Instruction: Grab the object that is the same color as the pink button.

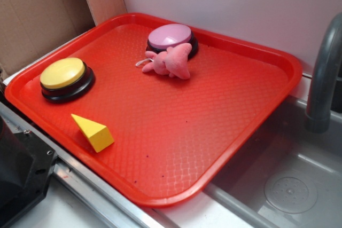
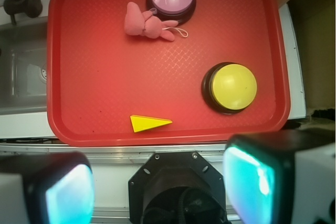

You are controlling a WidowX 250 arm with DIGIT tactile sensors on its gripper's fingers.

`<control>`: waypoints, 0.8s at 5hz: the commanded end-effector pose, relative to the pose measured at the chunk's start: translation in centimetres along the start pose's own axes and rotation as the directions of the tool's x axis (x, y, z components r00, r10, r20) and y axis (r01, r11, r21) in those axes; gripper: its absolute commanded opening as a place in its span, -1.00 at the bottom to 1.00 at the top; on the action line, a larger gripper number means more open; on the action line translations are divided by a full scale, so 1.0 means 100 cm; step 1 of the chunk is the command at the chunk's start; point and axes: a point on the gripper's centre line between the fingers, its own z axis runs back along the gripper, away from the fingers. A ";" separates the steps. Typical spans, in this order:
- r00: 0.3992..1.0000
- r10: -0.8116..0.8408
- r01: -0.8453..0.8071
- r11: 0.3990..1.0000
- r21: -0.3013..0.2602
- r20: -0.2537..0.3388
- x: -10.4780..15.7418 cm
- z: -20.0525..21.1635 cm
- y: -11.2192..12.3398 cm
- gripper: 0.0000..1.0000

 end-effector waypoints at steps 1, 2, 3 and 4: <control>1.000 0.000 0.000 1.000 0.000 0.000 0.000 0.000 0.000 1.00; 0.981 0.187 -0.188 0.982 -0.010 -0.048 0.023 -0.012 -0.003 1.00; 0.905 0.425 -0.425 0.905 -0.012 -0.032 0.048 -0.027 -0.007 1.00; 0.774 0.631 -0.631 0.776 -0.017 0.051 0.078 -0.053 -0.014 1.00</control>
